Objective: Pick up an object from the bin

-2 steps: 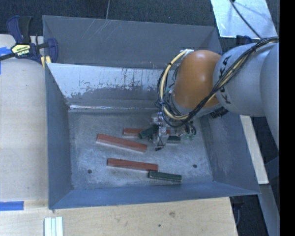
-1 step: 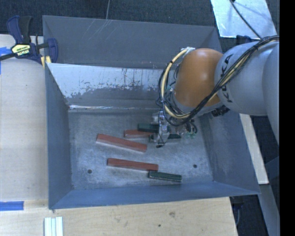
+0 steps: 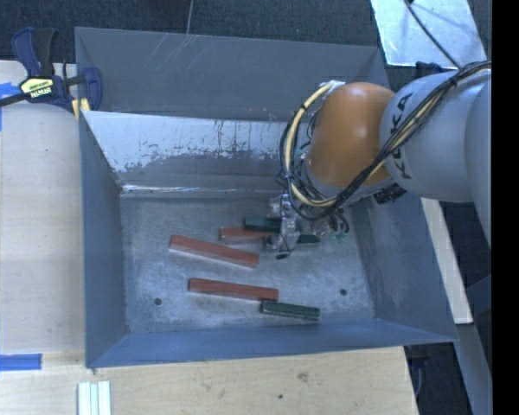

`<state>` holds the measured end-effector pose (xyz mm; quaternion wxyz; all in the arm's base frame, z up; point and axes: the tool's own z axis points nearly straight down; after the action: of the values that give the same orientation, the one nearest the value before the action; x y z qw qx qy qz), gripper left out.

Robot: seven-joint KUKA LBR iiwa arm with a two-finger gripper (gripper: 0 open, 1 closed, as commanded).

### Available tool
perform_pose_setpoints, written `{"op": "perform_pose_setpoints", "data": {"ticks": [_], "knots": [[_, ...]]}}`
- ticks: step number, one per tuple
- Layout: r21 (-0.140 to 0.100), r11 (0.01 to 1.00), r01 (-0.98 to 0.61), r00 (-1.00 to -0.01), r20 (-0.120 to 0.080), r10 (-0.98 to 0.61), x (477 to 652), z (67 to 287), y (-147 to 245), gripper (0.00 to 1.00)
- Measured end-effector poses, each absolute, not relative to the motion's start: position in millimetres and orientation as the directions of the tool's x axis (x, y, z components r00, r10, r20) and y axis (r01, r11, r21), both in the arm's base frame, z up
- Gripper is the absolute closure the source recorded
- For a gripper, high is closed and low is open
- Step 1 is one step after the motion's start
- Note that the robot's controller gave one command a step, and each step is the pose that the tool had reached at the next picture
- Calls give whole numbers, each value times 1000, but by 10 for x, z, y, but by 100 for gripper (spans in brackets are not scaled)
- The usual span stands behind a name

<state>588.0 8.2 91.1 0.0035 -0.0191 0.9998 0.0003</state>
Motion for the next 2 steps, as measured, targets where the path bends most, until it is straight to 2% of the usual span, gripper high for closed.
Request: {"op": "perform_pose_setpoints", "data": {"ticks": [1, 2], "knots": [[0, 999, -38, -999, 2, -38, 5862, 992, 81, 100], [0, 999, -38, -999, 5, -38, 5854, 1190, 81, 100]]}}
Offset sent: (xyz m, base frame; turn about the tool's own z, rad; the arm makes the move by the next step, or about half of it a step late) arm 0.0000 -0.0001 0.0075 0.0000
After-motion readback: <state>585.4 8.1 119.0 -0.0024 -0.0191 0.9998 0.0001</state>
